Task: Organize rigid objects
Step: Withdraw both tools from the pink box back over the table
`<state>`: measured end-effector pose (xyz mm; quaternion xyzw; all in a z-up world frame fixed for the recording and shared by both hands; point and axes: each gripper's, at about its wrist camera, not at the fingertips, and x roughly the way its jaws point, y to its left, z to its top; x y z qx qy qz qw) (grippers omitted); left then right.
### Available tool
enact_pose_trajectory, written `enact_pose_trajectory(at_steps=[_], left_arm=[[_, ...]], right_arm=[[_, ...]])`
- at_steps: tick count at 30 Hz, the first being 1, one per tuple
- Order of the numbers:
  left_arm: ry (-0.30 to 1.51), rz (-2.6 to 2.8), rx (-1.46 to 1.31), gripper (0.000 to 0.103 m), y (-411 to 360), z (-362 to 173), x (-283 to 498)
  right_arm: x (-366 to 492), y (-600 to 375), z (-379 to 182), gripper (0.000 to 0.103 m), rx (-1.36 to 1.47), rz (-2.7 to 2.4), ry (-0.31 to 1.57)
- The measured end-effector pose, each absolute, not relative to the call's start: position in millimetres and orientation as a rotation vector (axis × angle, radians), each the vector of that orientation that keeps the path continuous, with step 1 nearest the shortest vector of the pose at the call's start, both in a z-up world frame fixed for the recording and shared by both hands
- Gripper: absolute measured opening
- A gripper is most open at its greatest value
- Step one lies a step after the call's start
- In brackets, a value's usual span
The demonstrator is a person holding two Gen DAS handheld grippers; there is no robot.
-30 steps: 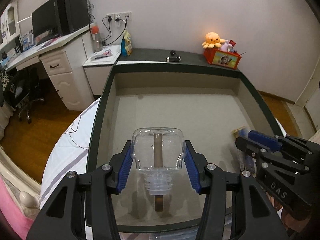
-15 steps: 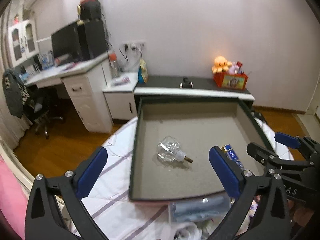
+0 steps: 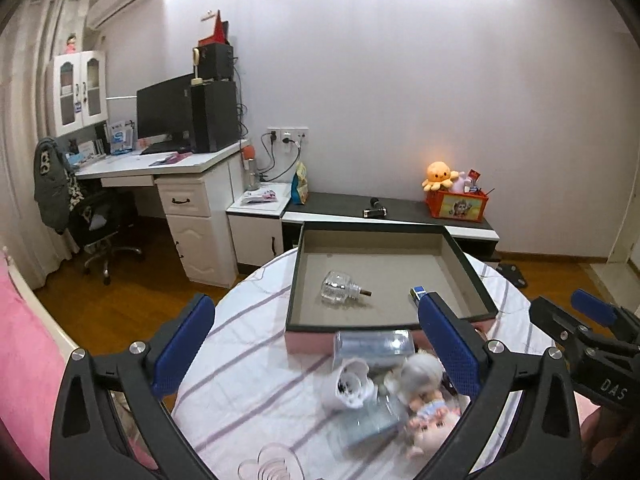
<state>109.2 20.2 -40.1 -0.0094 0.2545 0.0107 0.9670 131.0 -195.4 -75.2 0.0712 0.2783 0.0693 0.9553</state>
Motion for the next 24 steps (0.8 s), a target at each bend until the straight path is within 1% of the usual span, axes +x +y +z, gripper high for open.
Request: enact_pose_trajectory(at_steps=[4,13,24], left_arm=[[0.507,0.052,0.001,0.103,15,-42,85],[0.516,0.072,0.025,0.103,7,-51,57],[0.482,0.052,0.011,0.103,7,-44,39]], right_arm=[[109,-199,-76,0.09,0.148,0.133,0.552],[63,-198,-75,0.09,0.124,0.125,0.521],[49,-193,-71,0.091,0.107,0.139,0.503]])
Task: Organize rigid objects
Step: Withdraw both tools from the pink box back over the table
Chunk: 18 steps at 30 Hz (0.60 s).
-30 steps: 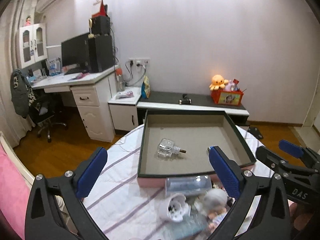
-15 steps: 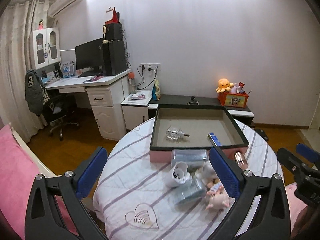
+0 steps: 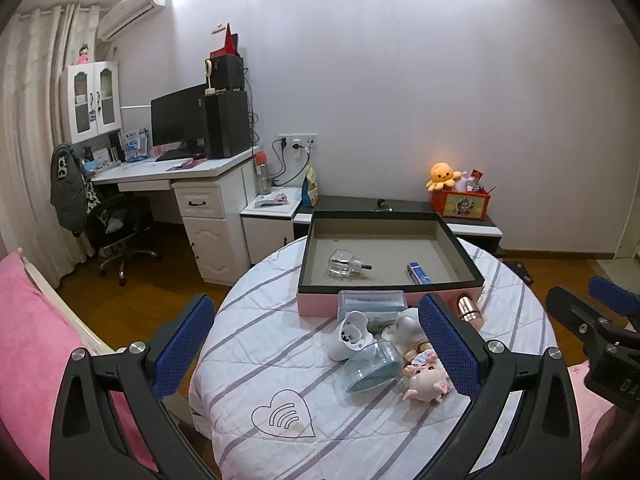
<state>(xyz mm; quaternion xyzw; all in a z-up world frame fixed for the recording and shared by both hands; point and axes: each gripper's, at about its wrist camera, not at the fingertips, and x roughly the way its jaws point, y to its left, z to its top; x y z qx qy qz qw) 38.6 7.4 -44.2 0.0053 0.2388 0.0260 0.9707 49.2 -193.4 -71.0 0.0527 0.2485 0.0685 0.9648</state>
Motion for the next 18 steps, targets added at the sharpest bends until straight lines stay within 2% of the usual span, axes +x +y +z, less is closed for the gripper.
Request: enact_pose_trajectory(at_steps=[8,18], left_arm=[[0.512,0.008,-0.004,0.103,15,-63,40],[0.625,-0.029,0.002,0.103,16,-121,53]], right_arm=[[53,-202,-85,0.09,0.094,0.111,0.547],[74,-191,-142,0.09,0.034,0.162,0.724]])
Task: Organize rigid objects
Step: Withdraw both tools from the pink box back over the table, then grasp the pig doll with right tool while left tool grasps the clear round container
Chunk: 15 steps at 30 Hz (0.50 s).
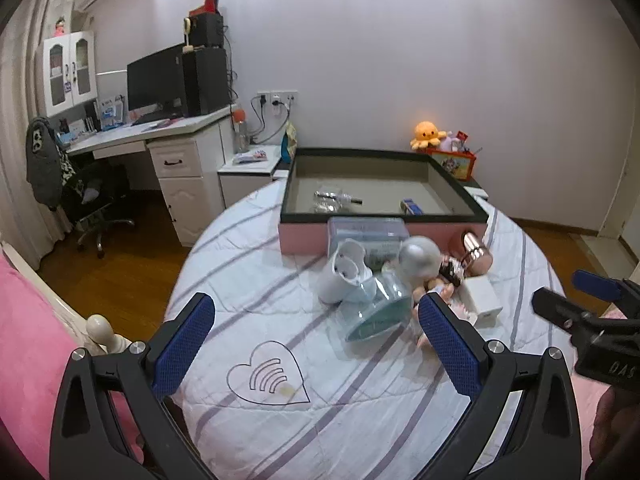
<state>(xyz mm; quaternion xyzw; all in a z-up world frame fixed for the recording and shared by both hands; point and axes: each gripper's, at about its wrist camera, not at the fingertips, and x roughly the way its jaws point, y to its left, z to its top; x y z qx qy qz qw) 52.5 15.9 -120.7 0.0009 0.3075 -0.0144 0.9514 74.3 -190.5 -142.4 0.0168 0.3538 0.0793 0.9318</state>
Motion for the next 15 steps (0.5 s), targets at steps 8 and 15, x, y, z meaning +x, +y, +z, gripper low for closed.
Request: enact_pose_trajectory(at_steps=[8,15], left_arm=[[0.69,-0.034,0.025,0.102,13,-149,69],[0.744,-0.066,0.017,0.102,17,-165,85]], right_arm=[[96,-159,-181,0.09,-0.059,0.259,0.824],[113,-140,-197,0.09,-0.118,0.323,0.838]])
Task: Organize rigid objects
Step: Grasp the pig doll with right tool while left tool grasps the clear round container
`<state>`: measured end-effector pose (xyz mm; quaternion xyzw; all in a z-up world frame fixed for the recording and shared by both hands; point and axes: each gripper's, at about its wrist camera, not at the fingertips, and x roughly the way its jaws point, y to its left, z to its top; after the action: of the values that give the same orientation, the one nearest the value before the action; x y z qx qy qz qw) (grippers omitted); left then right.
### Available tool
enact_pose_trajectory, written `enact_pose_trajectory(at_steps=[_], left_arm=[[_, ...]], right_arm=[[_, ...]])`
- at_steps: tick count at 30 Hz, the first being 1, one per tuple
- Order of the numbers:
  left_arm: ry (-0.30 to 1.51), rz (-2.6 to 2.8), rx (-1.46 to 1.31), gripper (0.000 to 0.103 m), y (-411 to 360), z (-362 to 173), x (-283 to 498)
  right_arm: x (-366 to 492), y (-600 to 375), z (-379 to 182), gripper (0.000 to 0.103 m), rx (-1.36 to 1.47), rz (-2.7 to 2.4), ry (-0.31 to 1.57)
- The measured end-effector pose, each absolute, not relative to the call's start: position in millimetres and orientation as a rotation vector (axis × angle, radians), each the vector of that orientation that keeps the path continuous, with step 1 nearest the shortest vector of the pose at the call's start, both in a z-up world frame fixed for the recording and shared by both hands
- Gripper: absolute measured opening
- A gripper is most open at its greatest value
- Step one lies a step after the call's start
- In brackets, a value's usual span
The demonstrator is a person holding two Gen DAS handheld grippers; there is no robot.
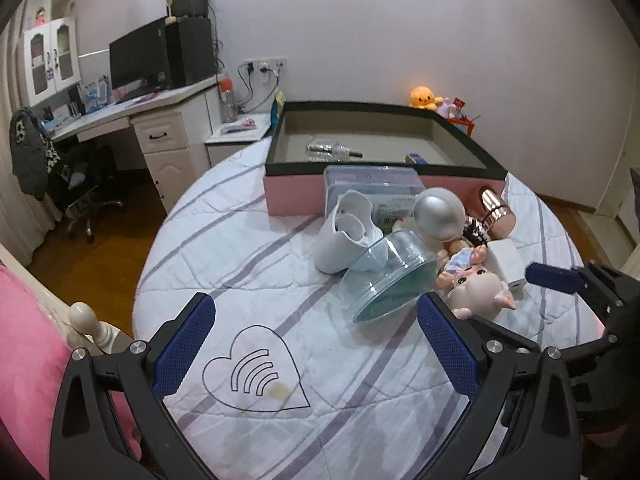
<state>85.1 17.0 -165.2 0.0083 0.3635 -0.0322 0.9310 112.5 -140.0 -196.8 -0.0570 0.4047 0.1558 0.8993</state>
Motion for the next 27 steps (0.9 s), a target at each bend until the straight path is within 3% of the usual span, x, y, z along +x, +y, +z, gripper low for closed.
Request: enact_pose_trajectory(at_steps=[3,9,13,27], left_arm=[[0.754,-0.069,0.006,0.102,18,-168,88],[0.763,-0.075,-0.002,0.102,18,-170,93],[0.778,-0.098,-0.02,0.102,18,-173,97],[0.825,-0.19,-0.056,0.103,15,-183,118]], right_arm=[[118,-133,-200,0.088,-0.138,0.355,0.827],[122,-125,-202,0.075,-0.145,0.402,0.82],[126,-126,-204,0.051,-0.141,0.411,0.823],[120,-159,-202,0.05,-0.008,0.456,0.8]])
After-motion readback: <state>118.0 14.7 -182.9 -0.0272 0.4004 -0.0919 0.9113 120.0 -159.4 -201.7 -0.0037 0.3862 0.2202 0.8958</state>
